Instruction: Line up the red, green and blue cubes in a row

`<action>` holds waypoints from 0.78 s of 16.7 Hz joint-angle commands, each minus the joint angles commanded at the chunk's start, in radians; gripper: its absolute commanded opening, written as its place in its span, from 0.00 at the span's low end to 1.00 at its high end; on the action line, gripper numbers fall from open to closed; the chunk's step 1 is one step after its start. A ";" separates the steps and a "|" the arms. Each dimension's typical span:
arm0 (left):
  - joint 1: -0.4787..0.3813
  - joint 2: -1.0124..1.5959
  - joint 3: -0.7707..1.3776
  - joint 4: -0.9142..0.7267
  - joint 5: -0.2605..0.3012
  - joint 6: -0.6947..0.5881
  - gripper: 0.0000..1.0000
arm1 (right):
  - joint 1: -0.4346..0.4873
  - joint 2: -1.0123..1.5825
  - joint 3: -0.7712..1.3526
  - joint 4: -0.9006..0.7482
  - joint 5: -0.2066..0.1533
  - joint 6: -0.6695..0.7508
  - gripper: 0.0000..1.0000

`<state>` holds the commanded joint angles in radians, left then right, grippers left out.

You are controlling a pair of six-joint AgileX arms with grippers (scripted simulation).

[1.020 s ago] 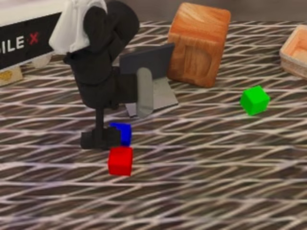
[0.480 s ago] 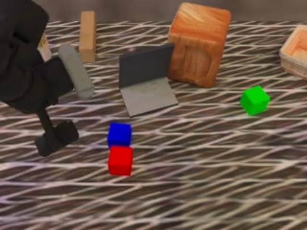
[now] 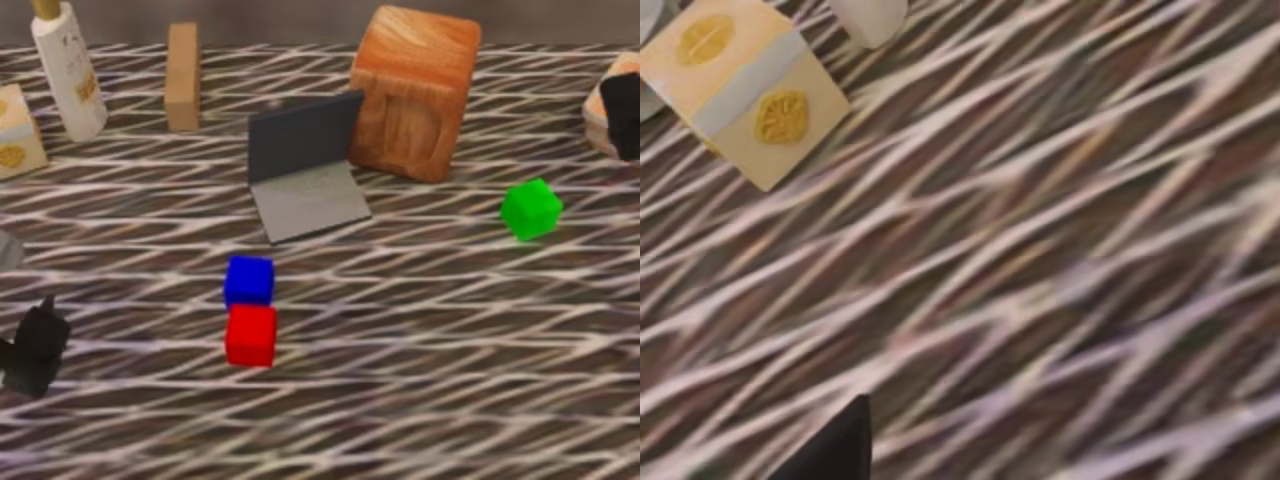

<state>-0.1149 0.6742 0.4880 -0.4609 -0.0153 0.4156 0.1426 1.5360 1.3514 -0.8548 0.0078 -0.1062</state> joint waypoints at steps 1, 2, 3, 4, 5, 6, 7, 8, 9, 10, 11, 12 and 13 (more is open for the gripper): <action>0.022 -0.090 -0.072 0.050 0.000 -0.048 1.00 | 0.010 0.115 0.096 -0.061 0.001 -0.007 1.00; 0.041 -0.173 -0.139 0.099 0.001 -0.094 1.00 | 0.019 0.224 0.188 -0.118 0.002 -0.014 1.00; 0.057 -0.244 -0.195 0.143 0.002 -0.136 1.00 | 0.028 0.325 0.275 -0.173 0.002 -0.021 1.00; 0.072 -0.314 -0.249 0.189 0.003 -0.178 1.00 | 0.037 0.418 0.358 -0.224 0.002 -0.027 1.00; 0.086 -0.377 -0.297 0.234 0.005 -0.219 1.00 | 0.045 0.504 0.435 -0.270 0.002 -0.032 1.00; 0.098 -0.434 -0.340 0.277 0.006 -0.258 1.00 | 0.052 0.581 0.506 -0.313 0.002 -0.037 1.00; 0.107 -0.483 -0.375 0.315 0.008 -0.291 1.00 | 0.059 0.649 0.571 -0.351 0.002 -0.041 1.00; 0.115 -0.530 -0.407 0.352 0.010 -0.323 1.00 | 0.065 0.708 0.630 -0.383 0.001 -0.045 1.00; 0.122 -0.573 -0.434 0.385 0.011 -0.352 1.00 | 0.070 0.757 0.682 -0.411 0.000 -0.049 1.00; 0.128 -0.611 -0.456 0.413 0.013 -0.376 1.00 | 0.074 0.797 0.727 -0.434 -0.001 -0.051 1.00; 0.131 -0.639 -0.470 0.434 0.014 -0.393 1.00 | 0.077 0.828 0.761 -0.451 -0.002 -0.053 1.00; 0.133 -0.659 -0.481 0.450 0.015 -0.406 1.00 | 0.079 0.848 0.785 -0.462 -0.002 -0.055 1.00; 0.135 -0.671 -0.487 0.459 0.015 -0.414 1.00 | 0.081 0.860 0.798 -0.468 -0.003 -0.056 1.00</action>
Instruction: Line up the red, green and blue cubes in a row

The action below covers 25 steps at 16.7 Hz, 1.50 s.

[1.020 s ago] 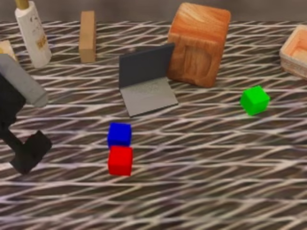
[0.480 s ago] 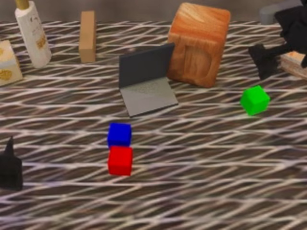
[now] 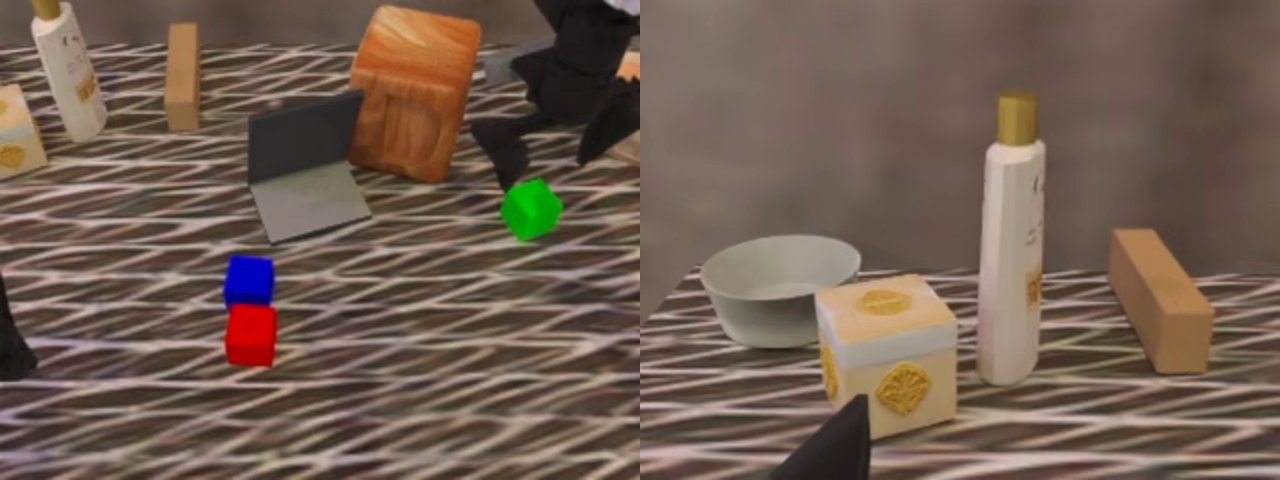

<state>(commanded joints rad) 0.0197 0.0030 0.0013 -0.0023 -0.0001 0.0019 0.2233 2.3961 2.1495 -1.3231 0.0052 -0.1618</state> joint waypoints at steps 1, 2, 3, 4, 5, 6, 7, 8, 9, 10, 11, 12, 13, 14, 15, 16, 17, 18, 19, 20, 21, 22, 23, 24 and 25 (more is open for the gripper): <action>0.000 -0.003 -0.001 0.002 0.000 -0.002 1.00 | 0.000 0.003 0.003 -0.002 0.000 0.000 1.00; 0.000 -0.003 -0.001 0.002 0.000 -0.002 1.00 | 0.000 0.003 0.003 -0.002 0.000 0.000 1.00; 0.000 -0.003 -0.001 0.002 0.000 -0.002 1.00 | 0.000 0.003 0.003 -0.002 0.000 0.000 1.00; 0.000 -0.003 -0.001 0.002 0.000 -0.002 1.00 | 0.000 0.003 0.003 -0.002 0.000 0.000 1.00; 0.000 -0.003 -0.001 0.002 0.000 -0.002 1.00 | -0.006 0.002 0.001 0.000 0.000 0.000 1.00; 0.000 -0.003 -0.001 0.002 0.000 -0.002 1.00 | -0.005 0.002 -0.002 0.004 0.000 0.000 1.00; 0.000 -0.003 -0.001 0.002 0.000 -0.002 1.00 | -0.003 0.005 -0.015 0.017 0.000 -0.002 1.00; 0.000 -0.003 -0.001 0.002 0.000 -0.002 1.00 | -0.002 0.009 -0.036 0.041 0.000 -0.002 1.00; 0.000 -0.003 -0.001 0.002 0.000 -0.002 1.00 | -0.001 0.016 -0.063 0.074 0.000 -0.002 1.00; 0.000 -0.003 -0.001 0.002 0.000 -0.002 1.00 | -0.001 0.024 -0.092 0.115 0.000 -0.001 1.00; 0.000 -0.003 -0.001 0.002 0.000 -0.002 1.00 | 0.000 0.033 -0.123 0.160 0.000 0.000 1.00; 0.000 -0.003 -0.001 0.002 0.000 -0.002 1.00 | 0.000 0.041 -0.154 0.202 0.000 0.000 1.00; 0.000 -0.003 -0.001 0.002 0.000 -0.002 1.00 | 0.001 0.049 -0.180 0.236 0.000 0.001 1.00; 0.000 -0.003 -0.001 0.002 0.000 -0.002 1.00 | 0.001 0.056 -0.200 0.259 0.001 0.001 1.00; 0.000 -0.003 -0.001 0.002 0.000 -0.002 1.00 | 0.002 0.060 -0.211 0.271 0.001 0.002 1.00; 0.000 -0.003 -0.001 0.002 0.000 -0.002 1.00 | 0.002 0.060 -0.213 0.273 0.001 0.002 1.00; 0.000 -0.003 -0.001 0.002 0.000 -0.002 1.00 | 0.002 0.060 -0.213 0.273 0.001 0.002 1.00; 0.000 -0.003 -0.001 0.002 0.000 -0.002 1.00 | 0.002 0.060 -0.213 0.273 0.001 0.002 1.00; 0.000 -0.003 -0.001 0.002 0.000 -0.002 1.00 | 0.002 0.060 -0.213 0.273 0.001 0.002 1.00; 0.000 -0.003 -0.001 0.002 0.000 -0.002 1.00 | 0.002 0.060 -0.213 0.273 0.001 0.002 0.92; 0.000 -0.003 -0.001 0.002 0.000 -0.002 1.00 | 0.002 0.060 -0.213 0.273 0.001 0.002 0.85; 0.000 -0.003 -0.001 0.002 0.000 -0.002 1.00 | 0.002 0.060 -0.213 0.273 0.001 0.002 0.77; 0.000 -0.003 -0.001 0.002 0.000 -0.002 1.00 | 0.002 0.060 -0.213 0.273 0.001 0.002 0.70; 0.000 -0.003 -0.001 0.002 0.000 -0.002 1.00 | 0.002 0.060 -0.213 0.273 0.001 0.002 0.62; 0.000 -0.003 -0.001 0.002 0.000 -0.002 1.00 | 0.002 0.060 -0.213 0.273 0.001 0.002 0.55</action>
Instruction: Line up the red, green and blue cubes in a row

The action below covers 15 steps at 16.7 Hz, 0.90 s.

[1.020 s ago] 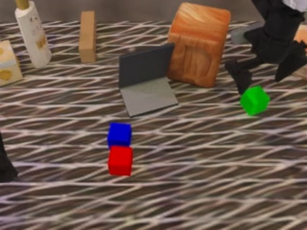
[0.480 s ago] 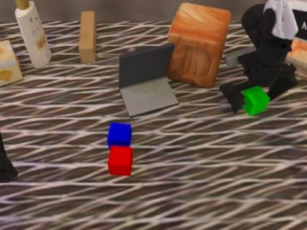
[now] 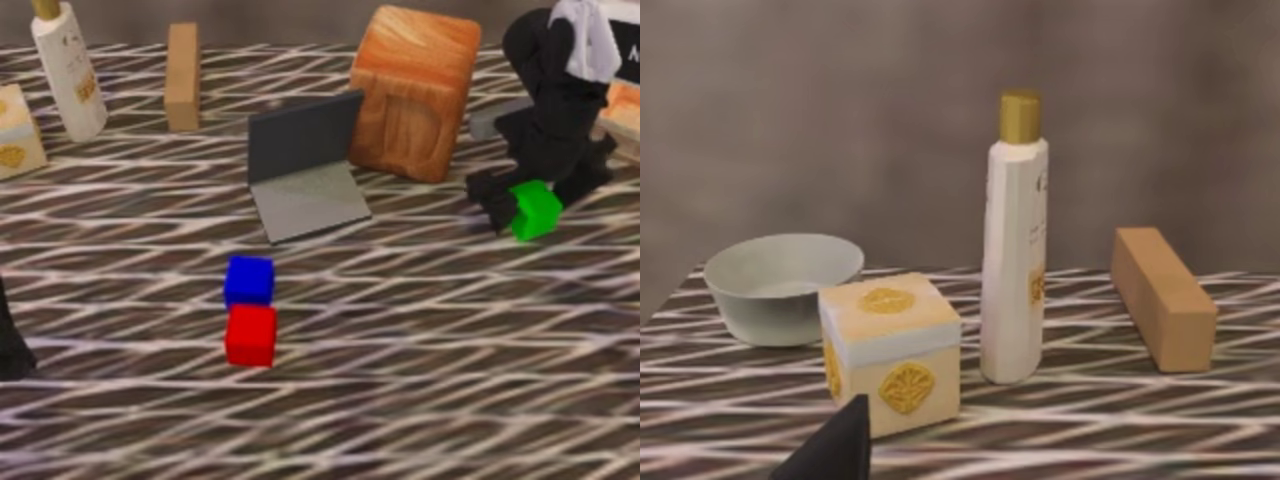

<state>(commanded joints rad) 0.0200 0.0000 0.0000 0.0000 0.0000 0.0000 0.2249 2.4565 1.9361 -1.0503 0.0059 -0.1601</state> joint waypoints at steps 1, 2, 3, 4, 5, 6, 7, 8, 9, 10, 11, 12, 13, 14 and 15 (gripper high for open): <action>0.000 0.000 0.000 0.000 0.000 0.000 1.00 | 0.000 0.000 0.000 0.000 0.000 0.000 0.47; 0.000 0.000 0.000 0.000 0.000 0.000 1.00 | 0.000 0.000 0.000 0.000 0.000 0.000 0.40; 0.000 0.000 0.000 0.000 0.000 0.000 1.00 | 0.000 0.000 0.000 0.000 0.000 0.000 0.32; 0.000 0.000 0.000 0.000 0.000 0.000 1.00 | 0.000 0.000 0.000 0.000 0.000 0.000 0.25; 0.000 0.000 0.000 0.000 0.000 0.000 1.00 | 0.000 0.000 0.000 0.000 0.000 0.000 0.17; 0.000 0.000 0.000 0.000 0.000 0.000 1.00 | 0.000 0.000 0.000 0.000 0.000 0.000 0.10; 0.000 0.000 0.000 0.000 0.000 0.000 1.00 | 0.000 0.000 0.000 0.000 0.000 0.000 0.02; 0.000 0.000 0.000 0.000 0.000 0.000 1.00 | 0.000 0.000 0.000 0.000 0.000 0.000 0.00; 0.000 0.000 0.000 0.000 0.000 0.000 1.00 | 0.000 0.000 0.000 0.000 0.000 0.000 0.00; 0.000 0.000 0.000 0.000 0.000 0.000 1.00 | 0.000 0.000 0.000 0.000 0.000 0.000 0.00; 0.000 0.000 0.000 0.000 0.000 0.000 1.00 | 0.000 0.000 0.000 0.000 0.000 0.000 0.00; 0.000 0.000 0.000 0.000 0.000 0.000 1.00 | 0.000 0.000 0.000 0.000 0.000 0.000 0.00; 0.000 0.000 0.000 0.000 0.000 0.000 1.00 | 0.000 0.000 0.000 0.000 0.000 0.000 0.00; 0.000 0.000 0.000 0.000 0.000 0.000 1.00 | 0.000 0.000 0.000 0.000 0.000 0.000 0.00; 0.000 0.000 0.000 0.000 0.000 0.000 1.00 | 0.000 0.000 0.000 0.000 0.000 0.000 0.00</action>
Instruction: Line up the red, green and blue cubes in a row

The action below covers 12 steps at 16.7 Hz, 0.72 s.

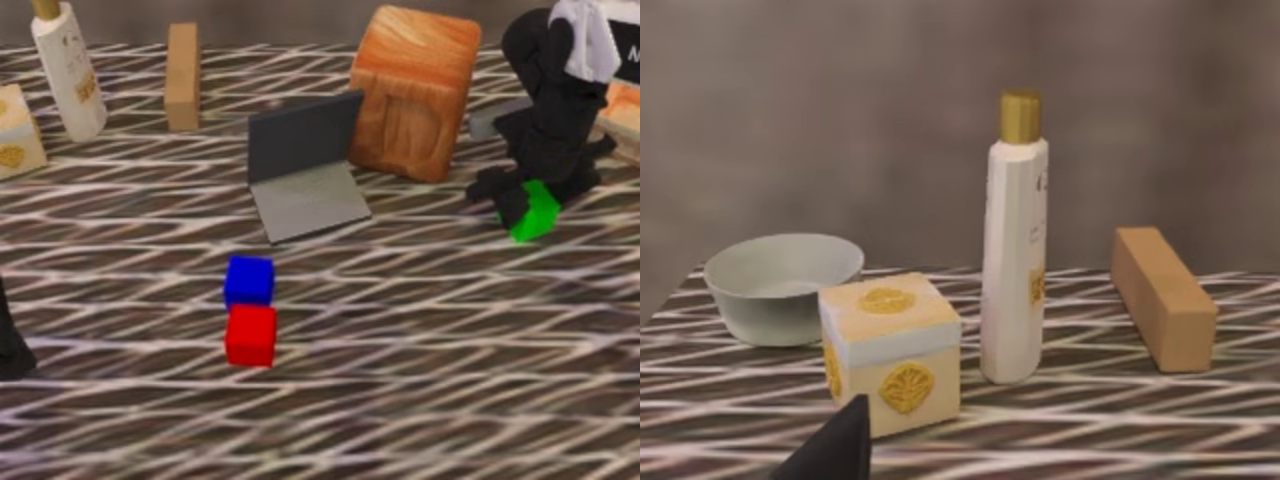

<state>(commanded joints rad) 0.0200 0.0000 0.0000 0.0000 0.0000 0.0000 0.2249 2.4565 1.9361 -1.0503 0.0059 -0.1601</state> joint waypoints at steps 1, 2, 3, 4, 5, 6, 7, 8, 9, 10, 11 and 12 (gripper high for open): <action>0.000 0.000 0.000 0.000 0.000 0.000 1.00 | -0.003 -0.009 0.001 -0.003 0.000 0.002 0.00; 0.000 0.000 0.000 0.000 0.000 0.000 1.00 | -0.002 -0.010 0.005 -0.006 0.000 0.001 0.00; 0.000 0.000 0.000 0.000 0.000 0.000 1.00 | -0.001 -0.012 0.019 -0.020 0.000 0.001 0.00; 0.000 0.000 0.000 0.000 0.000 0.000 1.00 | -0.002 -0.017 0.041 -0.044 0.000 0.002 0.00; 0.000 0.000 0.000 0.000 0.000 0.000 1.00 | -0.002 -0.024 0.068 -0.079 0.000 0.003 0.00; 0.000 0.000 0.000 0.000 0.000 0.000 1.00 | -0.001 -0.031 0.096 -0.123 0.000 0.003 0.00; 0.000 0.000 0.000 0.000 0.000 0.000 1.00 | 0.001 -0.039 0.126 -0.166 -0.001 0.002 0.00; 0.000 0.000 0.000 0.000 0.000 0.000 1.00 | 0.003 -0.047 0.152 -0.201 -0.001 0.001 0.00; 0.000 0.000 0.000 0.000 0.000 0.000 1.00 | 0.005 -0.054 0.173 -0.225 -0.001 0.001 0.00; 0.000 0.000 0.000 0.000 0.000 0.000 1.00 | 0.006 -0.060 0.185 -0.239 -0.001 0.000 0.00; 0.000 0.000 0.000 0.000 0.000 0.000 1.00 | 0.006 -0.062 0.188 -0.242 -0.001 0.000 0.00; 0.000 0.000 0.000 0.000 0.000 0.000 1.00 | 0.006 -0.062 0.188 -0.242 -0.001 0.000 0.00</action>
<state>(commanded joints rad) 0.0200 0.0000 0.0000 0.0000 0.0000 0.0000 0.2308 2.3949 2.1242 -1.2919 0.0048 -0.1601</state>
